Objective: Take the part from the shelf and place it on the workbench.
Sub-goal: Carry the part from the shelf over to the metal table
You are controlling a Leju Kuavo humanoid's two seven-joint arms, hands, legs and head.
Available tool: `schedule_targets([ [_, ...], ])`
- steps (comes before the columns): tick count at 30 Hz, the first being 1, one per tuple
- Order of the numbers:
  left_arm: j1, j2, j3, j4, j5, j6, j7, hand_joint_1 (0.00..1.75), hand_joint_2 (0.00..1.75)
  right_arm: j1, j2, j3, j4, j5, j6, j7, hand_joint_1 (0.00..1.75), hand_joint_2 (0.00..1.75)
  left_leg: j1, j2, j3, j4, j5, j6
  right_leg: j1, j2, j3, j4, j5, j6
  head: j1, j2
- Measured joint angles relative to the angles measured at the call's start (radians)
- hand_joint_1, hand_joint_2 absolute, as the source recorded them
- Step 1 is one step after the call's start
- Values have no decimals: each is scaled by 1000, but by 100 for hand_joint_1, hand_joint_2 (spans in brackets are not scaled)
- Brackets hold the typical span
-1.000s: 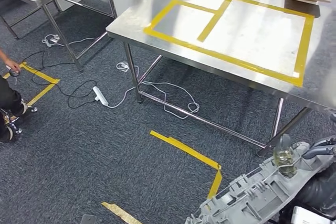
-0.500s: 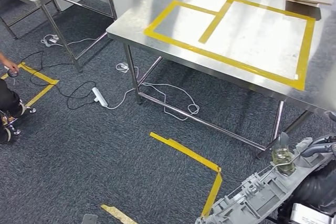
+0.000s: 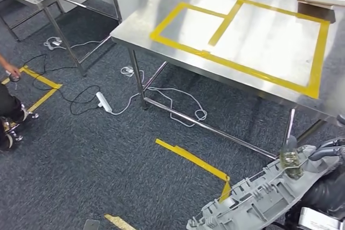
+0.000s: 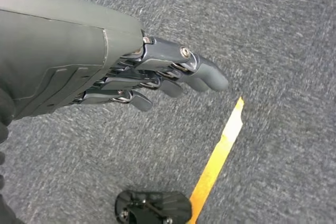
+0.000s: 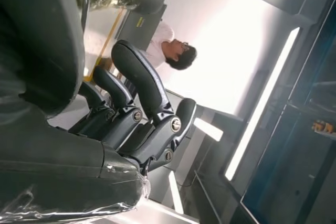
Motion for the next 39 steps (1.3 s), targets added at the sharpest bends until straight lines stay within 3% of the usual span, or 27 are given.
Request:
schedule_targets([
  [3, -2, 0, 0, 0, 0, 0, 0, 0, 175, 0, 0, -1, 0, 0, 0, 0, 175, 175, 4, 2, -11, 37, -27, -16, -4, 0, 11, -8, -4, -17, -7, 0],
  [6, 0, 1, 0, 0, 0, 0, 0, 0, 175, 0, 0, -2, 1, 0, 0, -1, 175, 175, 8, 3, -107, 216, -100, -27, -6, -3, 23, -11, -14, -30, -12, 0],
  [7, 2, 1, 0, 0, 0, 0, 0, 0, 175, 1, 0, -2, 1, 0, 0, -1, 175, 175, 9, 3, -139, 266, -109, -29, -6, -3, 27, -11, -18, -31, -12, 0],
  [8, 4, 1, 0, 0, 0, 0, 0, 0, 175, 1, 0, -2, 1, 0, 0, -1, 175, 175, 10, 3, -156, 283, -98, -30, -5, -2, 33, -11, -22, -31, -12, 0],
  [9, 5, 1, 0, 0, 0, 0, 0, 0, 175, 1, 0, -2, 1, 0, 0, -1, 175, 175, 10, 3, -155, 264, -67, -28, -5, -1, 40, -11, -27, -30, -12, 0],
  [11, 5, 1, 0, 0, 0, 0, 0, 0, 175, 2, 0, -2, 1, 0, 0, 0, 175, 175, 8, 3, -113, 149, 18, -19, -5, 1, 54, -11, -38, -24, -12, 0],
  [12, 5, 2, 0, 0, 0, 0, 0, 0, 175, 2, 0, -2, 1, 0, 0, 0, 175, 175, 6, 4, -88, 90, 44, -13, -4, 2, 61, -10, -45, -20, -12, 0],
  [14, 3, 2, 0, 0, -1, 0, 0, 0, 175, 2, 0, -2, 1, -1, -1, 0, 175, 175, 1, 5, -62, 28, 48, -3, -2, 1, 64, -10, -53, -9, -11, 0],
  [18, 6, 2, 0, 0, -3, 0, -1, 0, 175, 2, 0, -2, 0, -4, -1, 1, 175, 175, 4, 6, -47, 4, 37, 14, -3, -1, 54, 12, -75, 12, -7, 0],
  [20, 4, 1, 0, 0, -4, 1, -2, 0, 175, 3, 0, -2, 0, -6, -1, 1, 175, 175, 6, 6, -36, -2, 31, 24, -4, -1, -4, 118, -118, 17, -3, 0],
  [22, 4, 0, 0, 0, -4, 1, -1, 0, 175, 5, 0, -2, 1, -8, -1, 2, 175, 175, 5, 6, -28, -2, 22, 29, -4, -1, -88, 246, -152, 20, -2, 0],
  [23, 5, 0, 0, 0, -4, 2, 1, 0, 175, 6, 0, -2, 1, -9, 0, 4, 175, 175, 5, 6, -22, -1, 17, 29, -4, -1, -115, 275, -144, 22, -2, 0],
  [24, 6, 0, 0, 0, -3, 5, 4, 0, 175, 6, 0, -2, 1, -9, 0, 5, 175, 175, 5, 5, -13, -1, 10, 28, -5, -1, -124, 265, -116, 22, -1, 0],
  [26, 6, -1, 0, 0, -3, 16, 12, 0, 175, 6, 0, -2, 1, -8, 1, 7, 175, 175, 6, 3, 9, -1, -6, 23, -6, -2, -90, 151, -25, 20, -1, 0],
  [27, 5, -1, 0, 0, -3, 22, 16, 0, 175, 6, 0, -2, 2, -8, 2, 8, 175, 175, 5, 1, 17, 1, -15, 18, -5, -3, -65, 92, 8, 18, 0, 0],
  [28, 4, -2, 0, 0, -3, 26, 18, 0, 175, 5, 0, -2, 2, -8, 2, 10, 175, 175, 3, 1, 19, 3, -21, 13, -4, -3, -44, 47, 22, 13, 1, 0],
  [33, 0, -2, 0, 0, -3, 32, 21, 0, 175, 7, 0, -3, 2, -7, 3, 11, 175, 175, 2, 4, 15, 19, -44, -11, -5, 1, -21, 10, 7, -14, -5, 0],
  [35, -1, -2, 0, 0, -3, 32, 21, 0, 175, 6, 0, -4, 2, -6, 3, 11, 175, 175, 5, 5, -29, 111, -90, -20, -8, -2, -10, 4, 3, -23, -9, 0],
  [37, 0, -2, 0, 0, -3, 32, 21, 0, 175, 6, 0, -5, 2, -6, 3, 10, 175, 175, 7, 5, -105, 241, -135, -25, -7, -3, -5, 4, -3, -29, -10, 0],
  [38, 2, -2, 0, 0, -3, 34, 22, 0, 175, 6, 0, -6, 2, -6, 3, 11, 175, 175, 8, 5, -131, 275, -134, -26, -7, -2, -2, 4, -5, -30, -10, 0],
  [39, 3, -3, 0, 0, -3, 37, 25, 0, 175, 6, 0, -6, 2, -6, 4, 11, 175, 175, 8, 5, -140, 275, -115, -25, -7, -1, 1, 4, -8, -29, -10, 0],
])
